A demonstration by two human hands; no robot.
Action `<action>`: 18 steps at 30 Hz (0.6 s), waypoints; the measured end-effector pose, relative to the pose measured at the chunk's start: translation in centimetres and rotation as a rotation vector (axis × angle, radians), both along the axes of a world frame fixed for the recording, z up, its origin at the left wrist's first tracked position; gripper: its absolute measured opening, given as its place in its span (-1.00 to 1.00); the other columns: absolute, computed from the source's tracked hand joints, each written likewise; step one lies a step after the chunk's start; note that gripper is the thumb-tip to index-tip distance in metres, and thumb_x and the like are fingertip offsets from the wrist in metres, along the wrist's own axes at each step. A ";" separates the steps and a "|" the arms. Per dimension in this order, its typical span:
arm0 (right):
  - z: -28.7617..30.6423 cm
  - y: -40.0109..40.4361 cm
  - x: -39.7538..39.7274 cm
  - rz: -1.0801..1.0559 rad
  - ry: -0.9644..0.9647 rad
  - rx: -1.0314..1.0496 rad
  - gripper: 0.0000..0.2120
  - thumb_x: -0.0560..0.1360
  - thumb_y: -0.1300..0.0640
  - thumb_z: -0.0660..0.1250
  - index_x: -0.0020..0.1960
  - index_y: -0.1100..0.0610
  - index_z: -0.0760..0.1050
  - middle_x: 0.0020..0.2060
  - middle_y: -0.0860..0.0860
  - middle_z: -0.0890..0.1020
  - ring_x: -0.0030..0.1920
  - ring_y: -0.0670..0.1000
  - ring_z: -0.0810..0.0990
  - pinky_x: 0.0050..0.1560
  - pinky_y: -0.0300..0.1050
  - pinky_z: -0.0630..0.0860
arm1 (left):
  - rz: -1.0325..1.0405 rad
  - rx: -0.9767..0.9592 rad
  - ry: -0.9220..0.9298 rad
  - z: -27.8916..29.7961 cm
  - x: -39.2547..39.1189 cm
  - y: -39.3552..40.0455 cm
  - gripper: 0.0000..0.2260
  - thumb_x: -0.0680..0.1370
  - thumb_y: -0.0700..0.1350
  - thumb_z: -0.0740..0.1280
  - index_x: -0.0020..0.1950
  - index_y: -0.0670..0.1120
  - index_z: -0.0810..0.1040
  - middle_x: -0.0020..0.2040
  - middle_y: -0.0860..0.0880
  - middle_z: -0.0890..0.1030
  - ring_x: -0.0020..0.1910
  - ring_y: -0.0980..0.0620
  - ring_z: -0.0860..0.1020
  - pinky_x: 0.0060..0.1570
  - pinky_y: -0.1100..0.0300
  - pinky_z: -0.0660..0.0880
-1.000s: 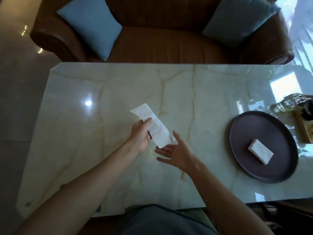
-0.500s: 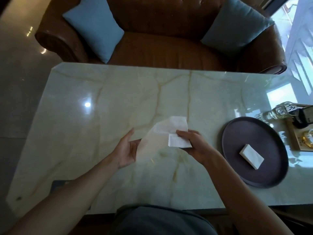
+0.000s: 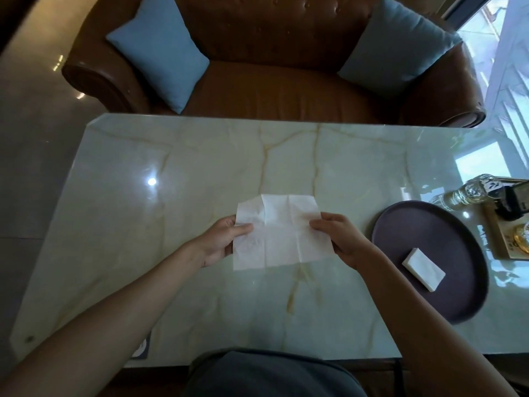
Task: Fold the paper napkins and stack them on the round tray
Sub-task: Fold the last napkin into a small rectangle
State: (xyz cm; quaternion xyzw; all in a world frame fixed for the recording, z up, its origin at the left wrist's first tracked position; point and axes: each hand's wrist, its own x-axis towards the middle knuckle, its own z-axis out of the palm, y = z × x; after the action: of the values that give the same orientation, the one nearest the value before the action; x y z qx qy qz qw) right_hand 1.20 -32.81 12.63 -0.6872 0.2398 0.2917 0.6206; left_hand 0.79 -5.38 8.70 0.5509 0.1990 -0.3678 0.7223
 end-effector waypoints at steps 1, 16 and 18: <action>0.2 0.0 0.3 -0.022 -0.016 0.036 -0.78 0.60 0.33 0.27 0.13 0.21 0.66 0.02 0.19 0.71 -0.03 0.15 0.68 0.07 0.09 0.60 | 0.024 -0.008 -0.025 0.6 0.4 0.1 -0.82 0.63 -0.26 0.31 0.18 -0.13 0.65 0.01 -0.07 0.75 -0.13 0.06 0.73 -0.06 0.16 0.66; 1.9 -1.1 2.0 -0.149 -0.089 0.297 -0.68 0.62 0.33 0.19 -0.25 0.08 0.48 -0.26 0.00 0.64 -0.30 -0.02 0.61 -0.30 -0.16 0.55 | 0.025 0.065 -0.275 5.1 1.7 2.0 -0.72 0.62 -0.36 0.28 0.06 -0.06 0.72 0.01 -0.02 0.76 -0.03 -0.01 0.73 -0.10 0.13 0.66; 1.9 -1.2 1.9 -0.172 -0.100 0.328 -0.66 0.62 0.33 0.17 -0.26 0.08 0.49 -0.25 0.02 0.64 -0.25 0.01 0.61 -0.23 -0.10 0.55 | 0.001 0.097 -0.315 5.2 1.8 2.2 -0.74 0.62 -0.34 0.30 0.03 -0.07 0.73 0.03 -0.06 0.75 -0.02 -0.03 0.73 -0.05 0.08 0.67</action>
State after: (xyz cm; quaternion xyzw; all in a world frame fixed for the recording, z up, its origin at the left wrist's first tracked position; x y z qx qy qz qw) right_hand 3.10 -34.03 14.51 -0.5675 0.2157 0.2384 0.7580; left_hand 2.60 -3.17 13.94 0.6359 0.1012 -0.2663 0.7173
